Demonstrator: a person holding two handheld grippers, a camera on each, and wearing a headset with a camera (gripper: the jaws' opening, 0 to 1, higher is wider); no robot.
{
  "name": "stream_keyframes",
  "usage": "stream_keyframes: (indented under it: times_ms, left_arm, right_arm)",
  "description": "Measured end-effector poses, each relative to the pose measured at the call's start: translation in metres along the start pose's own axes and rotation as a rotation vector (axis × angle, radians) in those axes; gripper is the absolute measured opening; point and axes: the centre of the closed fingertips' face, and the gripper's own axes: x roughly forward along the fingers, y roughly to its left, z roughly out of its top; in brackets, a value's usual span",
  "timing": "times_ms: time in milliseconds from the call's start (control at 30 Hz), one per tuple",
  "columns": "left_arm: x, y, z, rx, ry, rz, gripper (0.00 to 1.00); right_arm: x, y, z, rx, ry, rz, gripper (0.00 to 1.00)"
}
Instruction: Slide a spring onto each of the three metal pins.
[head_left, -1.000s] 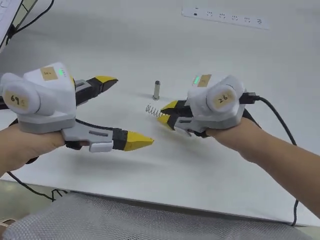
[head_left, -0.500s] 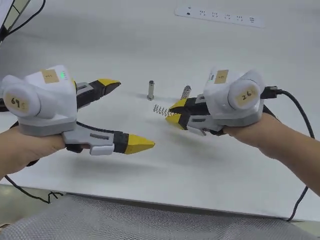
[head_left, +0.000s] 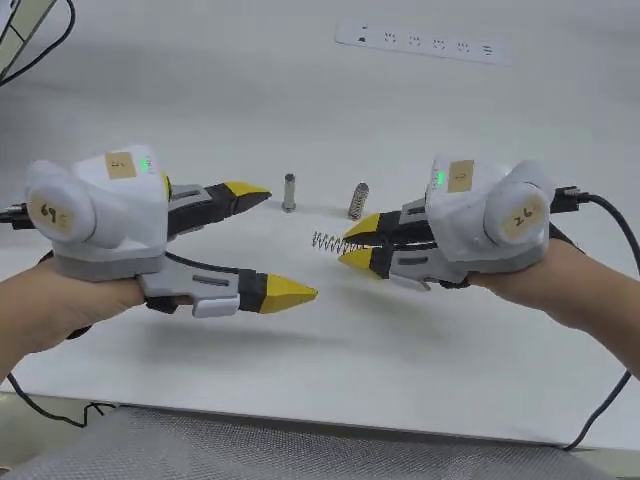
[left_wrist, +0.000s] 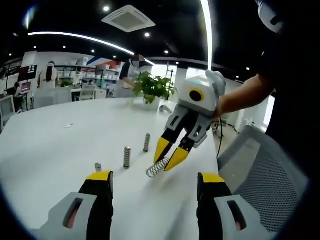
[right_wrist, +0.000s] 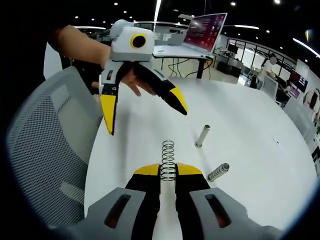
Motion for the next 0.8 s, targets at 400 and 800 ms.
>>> stream_keyframes:
  times_ms: [400, 800]
  left_arm:
    - [0.018, -0.006, 0.003, -0.008, 0.013, -0.08, 0.36]
    - [0.028, -0.015, 0.007, -0.008, 0.013, -0.133, 0.21]
  right_arm:
    - [-0.011, 0.008, 0.012, -0.06, -0.045, 0.039, 0.08]
    - [-0.018, 0.01, 0.017, -0.081, -0.076, 0.058, 0.08]
